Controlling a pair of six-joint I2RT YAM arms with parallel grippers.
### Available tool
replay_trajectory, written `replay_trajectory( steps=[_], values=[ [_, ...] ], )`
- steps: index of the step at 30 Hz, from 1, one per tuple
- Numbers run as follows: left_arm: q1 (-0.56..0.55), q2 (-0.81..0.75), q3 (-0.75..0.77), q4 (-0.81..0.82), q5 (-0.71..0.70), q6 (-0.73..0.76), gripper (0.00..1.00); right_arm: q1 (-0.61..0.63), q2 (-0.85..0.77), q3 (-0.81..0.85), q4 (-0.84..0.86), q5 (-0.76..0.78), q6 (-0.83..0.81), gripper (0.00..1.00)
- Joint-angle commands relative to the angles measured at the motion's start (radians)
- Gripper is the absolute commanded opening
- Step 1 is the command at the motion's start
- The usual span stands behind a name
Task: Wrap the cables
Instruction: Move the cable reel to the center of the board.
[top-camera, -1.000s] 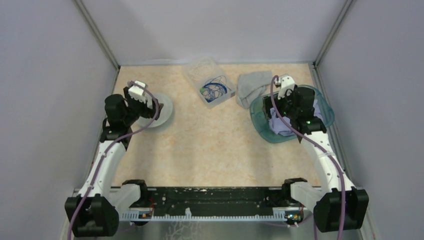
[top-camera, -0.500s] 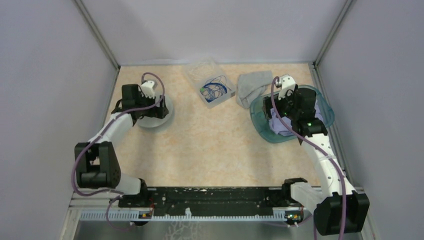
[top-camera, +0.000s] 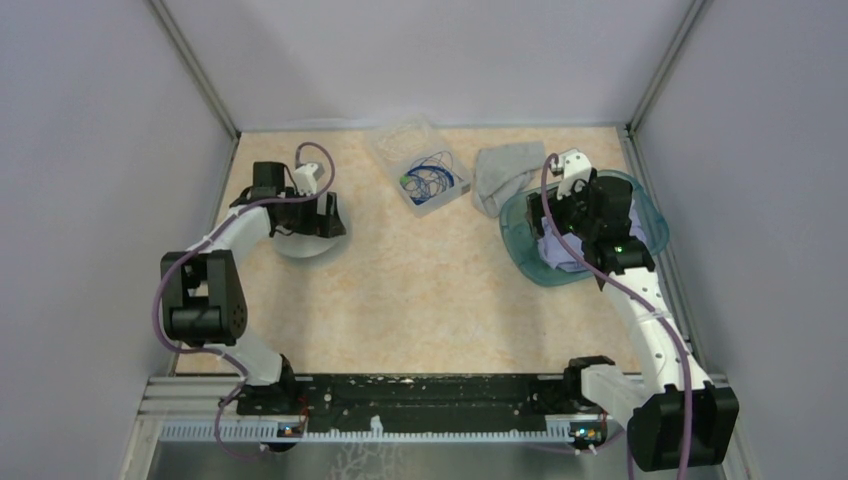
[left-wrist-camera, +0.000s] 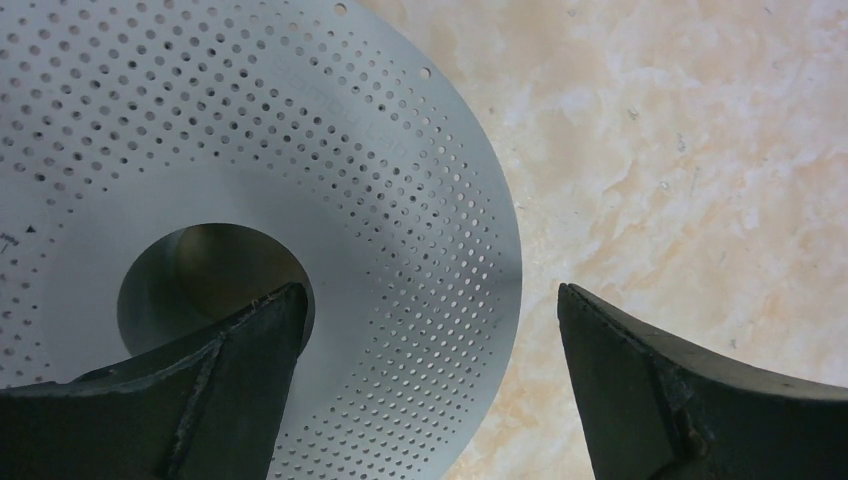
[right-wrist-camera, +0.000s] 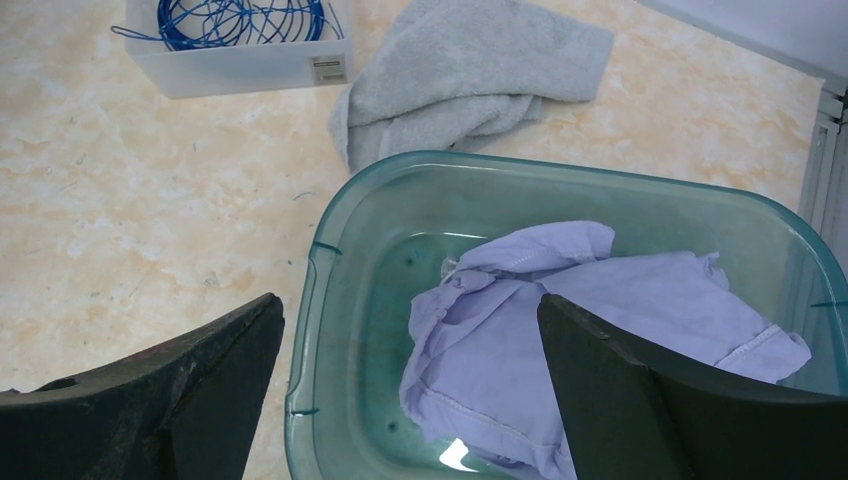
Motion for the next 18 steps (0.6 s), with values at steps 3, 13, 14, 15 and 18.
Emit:
replay_trajectory(
  steps=[3,13,14,15,18],
  values=[
    [-0.002,0.008,0.01,-0.135,0.153,0.053,1.0,0.005,-0.018,-0.003,0.043,0.006,-0.011,0.99],
    [-0.126,-0.038,-0.021,-0.27,0.174,0.296,1.0,0.005,0.006,-0.016,0.064,-0.02,-0.014,0.99],
    [-0.158,-0.041,-0.029,-0.276,0.164,0.31,1.0,0.005,0.01,-0.016,0.067,-0.023,-0.015,0.99],
    [-0.195,-0.046,-0.039,-0.283,0.156,0.326,1.0,0.005,0.015,-0.011,0.065,-0.026,-0.015,0.99],
    [-0.301,-0.056,-0.063,-0.315,0.146,0.381,1.0,0.007,0.033,0.011,0.059,-0.042,-0.017,0.99]
  ],
)
